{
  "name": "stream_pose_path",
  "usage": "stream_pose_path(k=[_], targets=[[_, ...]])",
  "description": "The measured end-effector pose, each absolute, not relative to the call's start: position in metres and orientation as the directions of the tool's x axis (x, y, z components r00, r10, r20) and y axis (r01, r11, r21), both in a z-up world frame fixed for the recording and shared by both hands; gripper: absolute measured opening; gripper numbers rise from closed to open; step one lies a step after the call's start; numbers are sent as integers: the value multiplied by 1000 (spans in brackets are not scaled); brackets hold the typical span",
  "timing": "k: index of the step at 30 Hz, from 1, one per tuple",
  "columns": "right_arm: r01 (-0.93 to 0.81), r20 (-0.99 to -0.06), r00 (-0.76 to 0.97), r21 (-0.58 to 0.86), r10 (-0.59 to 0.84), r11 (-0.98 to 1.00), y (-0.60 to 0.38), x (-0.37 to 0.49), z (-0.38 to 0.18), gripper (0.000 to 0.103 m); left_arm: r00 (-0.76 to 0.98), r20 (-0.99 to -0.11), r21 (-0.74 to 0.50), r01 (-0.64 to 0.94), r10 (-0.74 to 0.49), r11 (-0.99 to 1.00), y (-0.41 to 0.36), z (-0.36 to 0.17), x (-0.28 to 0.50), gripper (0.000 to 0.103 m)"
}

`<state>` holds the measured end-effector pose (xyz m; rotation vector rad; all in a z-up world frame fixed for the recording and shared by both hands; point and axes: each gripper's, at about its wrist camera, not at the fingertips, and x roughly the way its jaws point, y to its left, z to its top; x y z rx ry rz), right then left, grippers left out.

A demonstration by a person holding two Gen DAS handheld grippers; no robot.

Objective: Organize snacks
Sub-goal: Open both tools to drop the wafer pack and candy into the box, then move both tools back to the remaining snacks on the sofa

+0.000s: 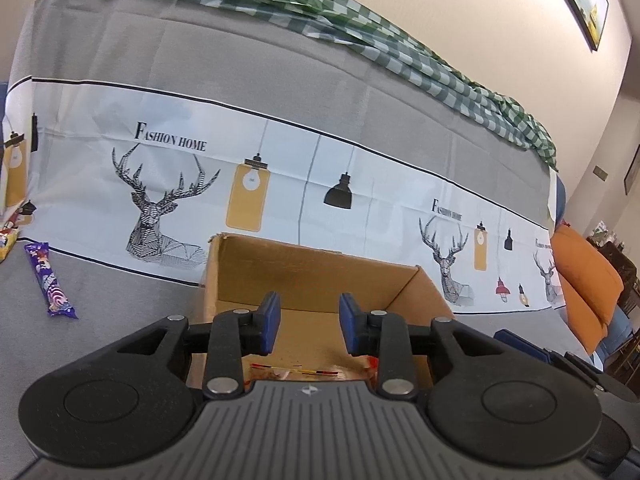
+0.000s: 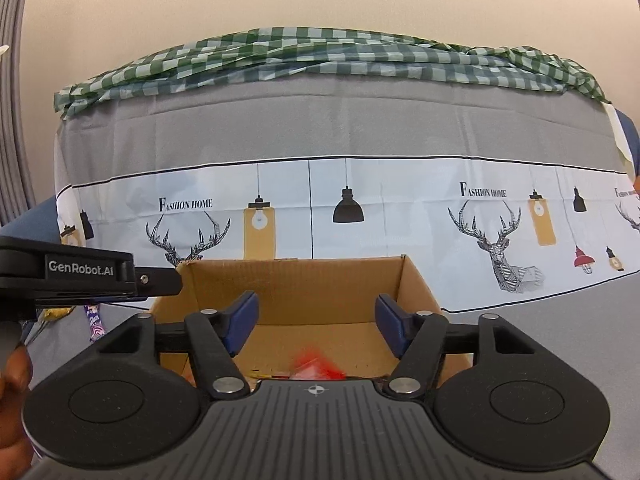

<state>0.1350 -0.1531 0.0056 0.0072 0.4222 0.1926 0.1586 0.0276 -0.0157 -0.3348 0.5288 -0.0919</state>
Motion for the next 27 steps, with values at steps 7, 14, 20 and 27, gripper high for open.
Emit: stream_pose_path(k=[7, 14, 20, 27], targets=[[-181, -409, 893, 60, 189, 982, -142, 137, 5, 67, 869, -476, -335, -41, -132, 941, 46, -13, 152, 34], [-211, -398, 889, 81, 226, 974, -113, 134, 6, 67, 885, -462, -347, -119, -59, 930, 92, -5, 144, 23], [-235, -337, 903, 135, 267, 963, -82, 125, 12, 62, 894, -446, -326, -188, 25, 926, 144, 2, 144, 18], [-287, -273, 900, 212, 339, 934, -45, 113, 15, 37, 865, -480, -295, -320, 150, 900, 202, -27, 140, 18]])
